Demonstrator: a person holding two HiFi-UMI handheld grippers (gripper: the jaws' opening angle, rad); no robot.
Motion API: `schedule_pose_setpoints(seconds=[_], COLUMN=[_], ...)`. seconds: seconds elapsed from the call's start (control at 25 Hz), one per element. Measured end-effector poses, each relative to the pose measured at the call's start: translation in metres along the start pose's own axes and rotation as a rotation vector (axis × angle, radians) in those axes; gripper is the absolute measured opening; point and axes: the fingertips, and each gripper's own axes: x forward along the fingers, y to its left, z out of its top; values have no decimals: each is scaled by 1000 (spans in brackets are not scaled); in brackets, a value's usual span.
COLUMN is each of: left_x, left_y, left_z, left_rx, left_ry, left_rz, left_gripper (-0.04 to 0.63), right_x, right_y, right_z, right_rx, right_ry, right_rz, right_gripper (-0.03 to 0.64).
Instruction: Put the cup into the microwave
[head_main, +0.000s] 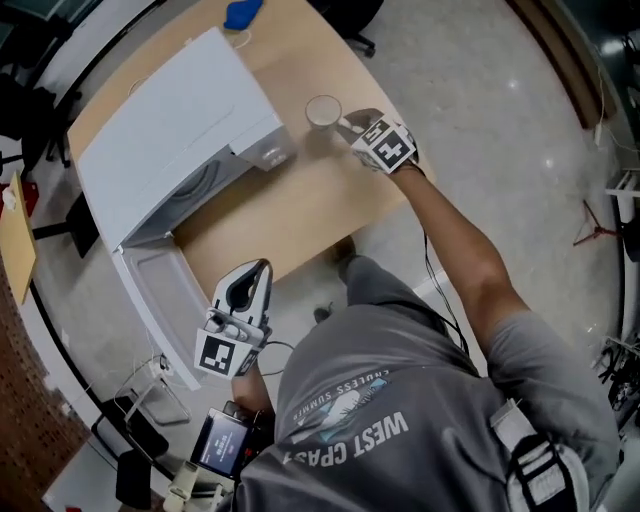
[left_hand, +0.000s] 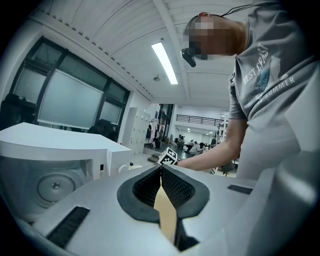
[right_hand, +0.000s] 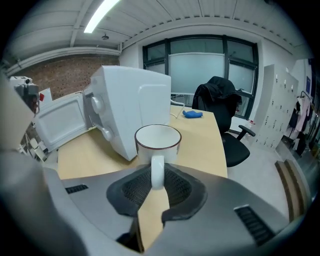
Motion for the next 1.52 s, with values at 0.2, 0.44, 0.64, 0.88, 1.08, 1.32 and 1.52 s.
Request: schedule_pose_setpoints(seconds=[0.2,0.44,0.64,0.88,1.08,1.32,1.52], left_x=[-9,32,9,-13,-29,-47,-73], left_y=[-9,-64,-108,-159,-198,-219,-246], left_z=[11,67,97,121,128,116,126], left_rx=[9,40,74,177,199,199,232], left_ry=[-57,-169,-186,-211,-234,-248,-226], left_rz=[-47,-167,-189,-246,-293,-336,-348], left_gripper=[23,23,23,23,23,23,23], right_x=[-67,-201,-282,-355,-411,-444,-479], right_y=[54,62,106,170,215,252,283], right_z=[29,60,82,95,94,76,75], right_rx=[28,58,109,163,170,185,201], right_ry=[-75,-148,-217,-313,-338,-363,-403], right_rz=[-1,-33,-36,0,3,-30,-6], right_gripper=[72,72,72,72,72,72,72])
